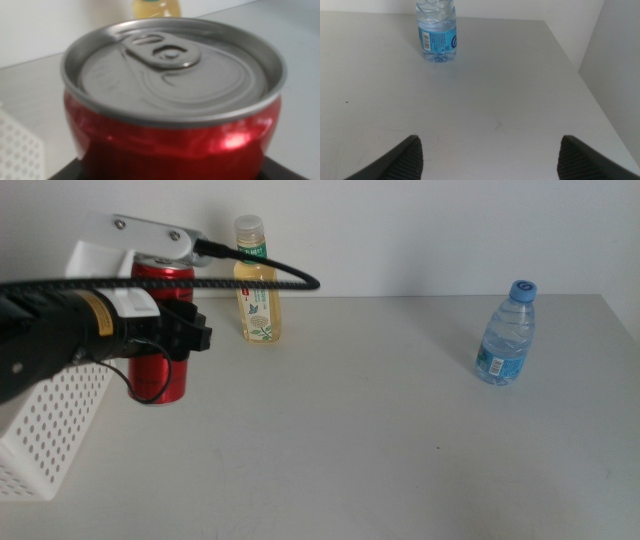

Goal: Use arms to grab the bottles and put them into the dustbin to the left of the table.

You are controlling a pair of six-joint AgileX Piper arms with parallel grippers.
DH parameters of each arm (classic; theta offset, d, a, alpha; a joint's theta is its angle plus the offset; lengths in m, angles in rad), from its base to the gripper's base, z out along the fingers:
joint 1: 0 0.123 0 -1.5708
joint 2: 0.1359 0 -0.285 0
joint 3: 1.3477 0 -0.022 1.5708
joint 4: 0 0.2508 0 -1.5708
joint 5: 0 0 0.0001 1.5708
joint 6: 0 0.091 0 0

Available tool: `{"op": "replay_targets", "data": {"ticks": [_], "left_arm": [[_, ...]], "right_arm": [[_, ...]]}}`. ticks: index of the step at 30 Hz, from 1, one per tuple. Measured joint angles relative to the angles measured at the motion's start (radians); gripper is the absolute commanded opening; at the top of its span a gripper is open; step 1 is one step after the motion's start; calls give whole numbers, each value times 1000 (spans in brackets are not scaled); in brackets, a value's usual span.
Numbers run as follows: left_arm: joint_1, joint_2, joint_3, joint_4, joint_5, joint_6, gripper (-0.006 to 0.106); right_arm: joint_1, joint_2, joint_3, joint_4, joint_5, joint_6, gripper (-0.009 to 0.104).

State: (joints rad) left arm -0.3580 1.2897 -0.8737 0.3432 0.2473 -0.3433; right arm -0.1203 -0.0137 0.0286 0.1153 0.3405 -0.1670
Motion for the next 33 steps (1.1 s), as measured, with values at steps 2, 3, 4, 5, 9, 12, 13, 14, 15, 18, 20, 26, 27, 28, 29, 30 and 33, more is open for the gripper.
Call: {"op": "replay_targets", "data": {"ticks": [2,3,4,5,9,12,13,14,15,18,20,26,27,28,29,30,33], "left_arm": [[3,-9,-70,-43,142,48,-2],[8,-10,-97,-70,209,80,-2],[18,-10,-130,-111,269,130,-2],[31,-10,-160,-156,323,187,-2],[116,-9,-259,-318,482,395,-2],[190,7,-320,-358,575,473,-2],[218,14,-341,-362,605,488,-2],[247,23,-362,-364,634,498,-2],[275,32,-379,-364,661,505,-2],[350,70,-451,-364,726,522,-2],[397,105,-503,-364,772,531,-2],[505,235,-657,-366,904,570,-2],[523,257,-683,-366,924,572,-2],[535,275,-708,-366,938,575,-2],[548,295,-730,-366,954,577,-2],[560,315,-750,-366,969,579,-2],[592,361,-789,-366,996,593,-2]], "right_arm": [[0,0,0,0,0,0,94],[0,0,0,0,0,0,94],[0,0,0,0,0,0,94],[0,0,0,0,0,0,94],[0,0,0,0,0,0,94],[0,0,0,0,0,0,94],[0,0,0,0,0,0,94],[0,0,0,0,0,0,94],[0,0,0,0,0,0,94],[0,0,0,0,0,0,94],[0,0,0,0,0,0,94],[0,0,0,0,0,0,94],[0,0,0,0,0,0,94],[0,0,0,0,0,0,94],[0,0,0,0,0,0,94],[0,0,0,0,0,0,94],[0,0,0,0,0,0,94]]}}
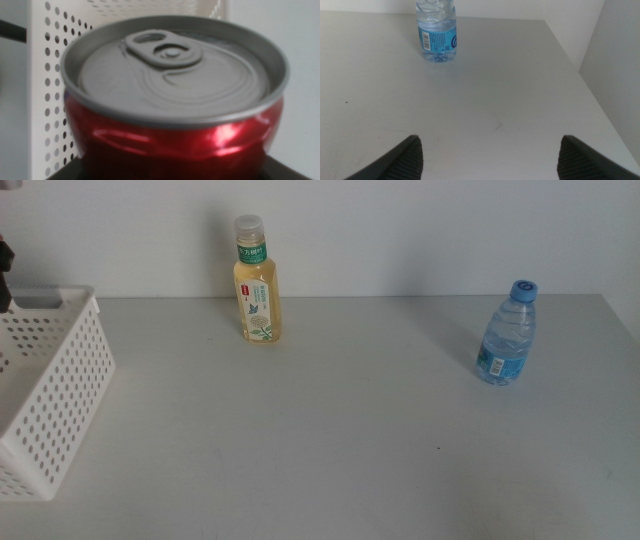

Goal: Use arms to grab the bottles and put them into the dustbin to the left of the table.

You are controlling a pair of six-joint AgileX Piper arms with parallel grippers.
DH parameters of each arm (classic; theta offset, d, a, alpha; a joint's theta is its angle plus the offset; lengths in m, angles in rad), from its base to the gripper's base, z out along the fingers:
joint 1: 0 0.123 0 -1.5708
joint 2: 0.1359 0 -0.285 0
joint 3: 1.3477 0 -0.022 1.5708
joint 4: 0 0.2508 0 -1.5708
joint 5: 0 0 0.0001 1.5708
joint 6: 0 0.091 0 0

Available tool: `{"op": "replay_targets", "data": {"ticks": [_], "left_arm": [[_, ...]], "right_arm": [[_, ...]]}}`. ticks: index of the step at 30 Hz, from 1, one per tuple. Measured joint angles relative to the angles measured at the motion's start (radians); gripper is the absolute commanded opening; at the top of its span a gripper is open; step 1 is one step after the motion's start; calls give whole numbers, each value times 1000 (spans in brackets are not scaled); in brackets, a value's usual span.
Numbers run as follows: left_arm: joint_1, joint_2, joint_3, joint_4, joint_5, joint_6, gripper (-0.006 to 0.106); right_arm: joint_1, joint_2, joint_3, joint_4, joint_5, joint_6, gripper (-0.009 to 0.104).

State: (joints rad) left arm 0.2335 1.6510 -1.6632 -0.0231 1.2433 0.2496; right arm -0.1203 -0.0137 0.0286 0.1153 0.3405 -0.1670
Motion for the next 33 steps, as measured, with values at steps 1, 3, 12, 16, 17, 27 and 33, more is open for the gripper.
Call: {"op": "replay_targets", "data": {"ticks": [1,3,12,16,17,27,33], "left_arm": [[9,13,-6,0,4,2,-2],[28,37,-9,0,6,5,-2],[46,168,-14,23,5,27,-2],[46,225,-14,31,1,28,-2],[46,239,-14,35,0,28,-2],[46,349,-15,59,-15,27,2],[46,383,-15,66,-24,26,21]], "right_arm": [[0,0,0,0,0,0,94],[0,0,0,0,0,0,94],[0,0,0,0,0,0,94],[0,0,0,0,0,0,94],[0,0,0,0,0,0,94],[0,0,0,0,0,0,94],[0,0,0,0,0,0,94]]}}
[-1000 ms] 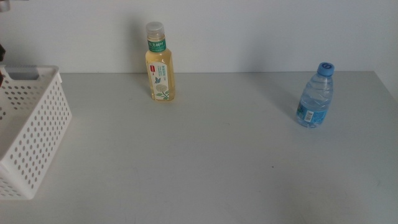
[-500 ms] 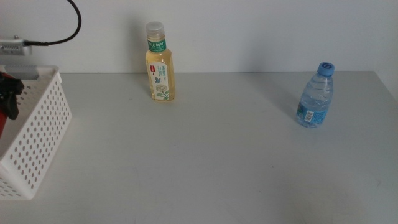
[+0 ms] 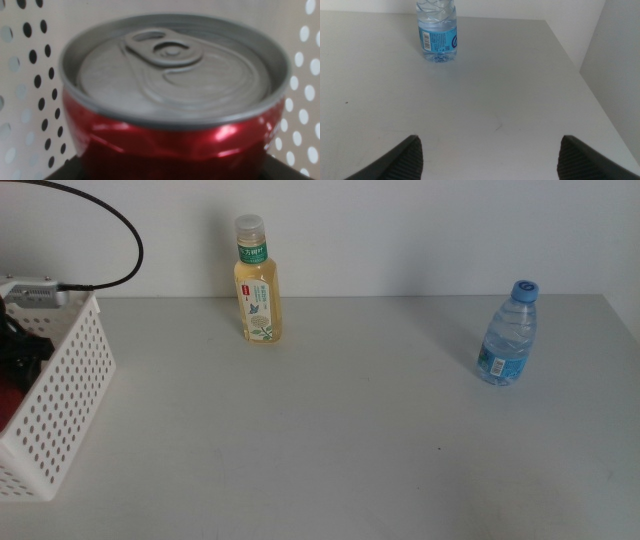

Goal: Use arms to grab the bottles and put them into the dustbin to the left of the table.

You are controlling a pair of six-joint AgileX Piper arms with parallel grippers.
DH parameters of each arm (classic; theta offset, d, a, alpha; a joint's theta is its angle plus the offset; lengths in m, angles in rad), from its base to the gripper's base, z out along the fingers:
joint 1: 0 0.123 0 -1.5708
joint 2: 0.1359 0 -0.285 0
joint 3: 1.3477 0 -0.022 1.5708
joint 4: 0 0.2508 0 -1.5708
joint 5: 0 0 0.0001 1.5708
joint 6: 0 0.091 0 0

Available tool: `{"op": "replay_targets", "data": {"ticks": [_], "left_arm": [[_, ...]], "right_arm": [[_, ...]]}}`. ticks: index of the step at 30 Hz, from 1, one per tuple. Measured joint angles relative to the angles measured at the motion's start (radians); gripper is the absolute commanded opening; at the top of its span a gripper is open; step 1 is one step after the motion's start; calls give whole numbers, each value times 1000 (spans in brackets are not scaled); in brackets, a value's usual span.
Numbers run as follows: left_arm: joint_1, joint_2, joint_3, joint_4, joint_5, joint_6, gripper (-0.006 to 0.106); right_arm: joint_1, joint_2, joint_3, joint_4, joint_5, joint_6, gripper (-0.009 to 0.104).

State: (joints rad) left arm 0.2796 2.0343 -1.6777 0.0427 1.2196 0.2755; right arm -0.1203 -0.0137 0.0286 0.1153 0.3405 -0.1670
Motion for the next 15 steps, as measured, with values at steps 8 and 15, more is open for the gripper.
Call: {"op": "replay_targets", "data": {"ticks": [8,15], "left_arm": [[0,2,0,4,-23,0,75],[0,1,-6,19,-22,-17,93]], "right_arm": [[0,0,0,0,0,0,94],[0,0,0,0,0,0,94]]}}
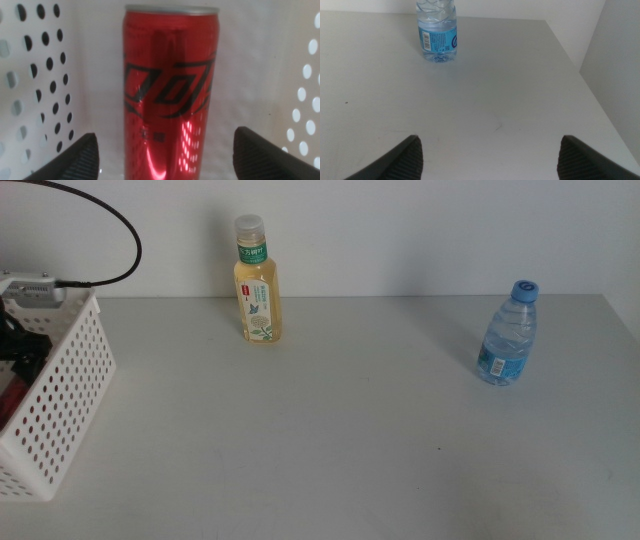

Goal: Use arms to grab the bottles and put them into the dustbin to the left of the table.

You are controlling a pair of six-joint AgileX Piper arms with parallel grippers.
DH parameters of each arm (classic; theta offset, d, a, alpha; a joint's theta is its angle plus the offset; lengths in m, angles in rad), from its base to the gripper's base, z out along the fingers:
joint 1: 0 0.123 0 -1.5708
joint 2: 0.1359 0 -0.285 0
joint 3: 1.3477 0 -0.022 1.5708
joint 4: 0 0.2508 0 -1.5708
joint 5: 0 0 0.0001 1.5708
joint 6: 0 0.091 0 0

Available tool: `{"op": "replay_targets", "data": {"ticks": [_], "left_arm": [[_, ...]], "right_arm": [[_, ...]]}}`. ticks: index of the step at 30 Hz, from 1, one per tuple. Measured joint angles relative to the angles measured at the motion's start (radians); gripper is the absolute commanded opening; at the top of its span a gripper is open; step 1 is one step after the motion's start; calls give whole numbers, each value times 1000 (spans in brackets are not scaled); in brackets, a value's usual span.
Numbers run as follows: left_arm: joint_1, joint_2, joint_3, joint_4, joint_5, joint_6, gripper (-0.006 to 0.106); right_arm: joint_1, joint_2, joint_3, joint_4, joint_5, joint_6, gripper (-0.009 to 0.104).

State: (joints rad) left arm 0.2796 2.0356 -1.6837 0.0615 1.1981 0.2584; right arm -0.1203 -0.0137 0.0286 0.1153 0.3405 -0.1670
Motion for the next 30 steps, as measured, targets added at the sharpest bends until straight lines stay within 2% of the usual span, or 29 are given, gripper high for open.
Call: {"op": "replay_targets", "data": {"ticks": [9,15,23,30], "left_arm": [[-4,-14,-116,19,25,-81,92],[-68,-128,-128,41,30,-129,92],[-200,-406,42,40,8,-202,92],[-363,-636,258,40,-247,-223,92]], "right_arm": [[0,0,0,0,0,0,94],[0,0,0,0,0,0,94],[0,0,0,0,0,0,94],[0,0,0,0,0,0,94]]}}
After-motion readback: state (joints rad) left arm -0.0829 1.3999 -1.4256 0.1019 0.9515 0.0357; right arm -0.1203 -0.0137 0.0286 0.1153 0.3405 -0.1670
